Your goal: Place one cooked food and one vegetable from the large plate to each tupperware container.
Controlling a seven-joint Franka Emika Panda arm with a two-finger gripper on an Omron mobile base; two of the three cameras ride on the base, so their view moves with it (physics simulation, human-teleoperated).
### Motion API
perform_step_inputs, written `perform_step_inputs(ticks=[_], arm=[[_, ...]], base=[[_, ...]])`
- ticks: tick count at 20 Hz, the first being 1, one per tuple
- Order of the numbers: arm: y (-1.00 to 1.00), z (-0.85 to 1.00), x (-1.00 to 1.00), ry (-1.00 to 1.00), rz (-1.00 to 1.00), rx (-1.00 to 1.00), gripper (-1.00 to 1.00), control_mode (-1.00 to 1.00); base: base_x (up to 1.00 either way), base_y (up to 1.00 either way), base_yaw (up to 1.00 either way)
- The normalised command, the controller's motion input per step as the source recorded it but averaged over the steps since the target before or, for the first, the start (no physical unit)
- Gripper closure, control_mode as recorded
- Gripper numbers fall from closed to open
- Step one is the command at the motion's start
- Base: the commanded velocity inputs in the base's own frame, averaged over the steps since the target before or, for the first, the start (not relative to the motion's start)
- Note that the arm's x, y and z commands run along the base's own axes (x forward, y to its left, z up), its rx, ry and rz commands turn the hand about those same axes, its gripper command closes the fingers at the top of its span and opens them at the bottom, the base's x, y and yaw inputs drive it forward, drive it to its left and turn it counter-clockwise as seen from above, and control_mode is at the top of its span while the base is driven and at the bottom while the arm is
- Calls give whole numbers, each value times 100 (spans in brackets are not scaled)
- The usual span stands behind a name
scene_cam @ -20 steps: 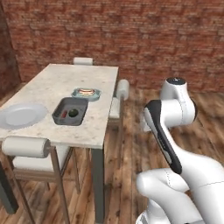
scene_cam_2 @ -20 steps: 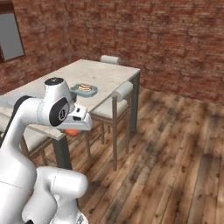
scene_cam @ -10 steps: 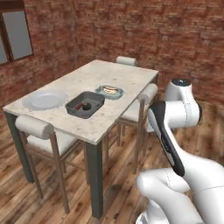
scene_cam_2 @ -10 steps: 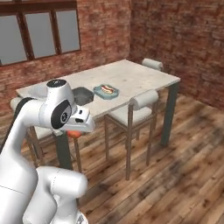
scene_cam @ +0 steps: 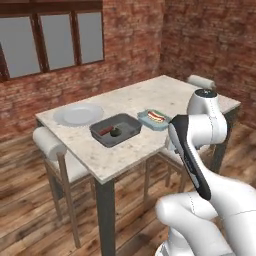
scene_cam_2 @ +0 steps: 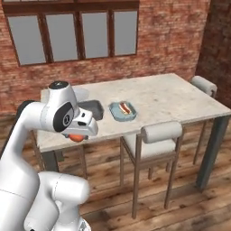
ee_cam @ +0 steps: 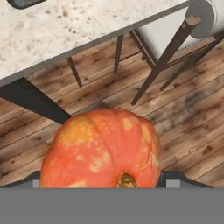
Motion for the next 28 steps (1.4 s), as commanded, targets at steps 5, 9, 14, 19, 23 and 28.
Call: perform_step_inputs(ticks=[5,9,14,19,23,28], arm=[[0,0,0,0,0,0,100,100],[0,0,0,0,0,0,100,100],[0,0,0,0,0,0,100,100],[0,0,0,0,0,0,100,100],[0,0,0,0,0,0,100,100],[0,0,0,0,0,0,100,100]], base=[[70,-95,63],[65,-81,44],[57,-63,28],[39,-10,2],[39,1,0],[38,8,0]])
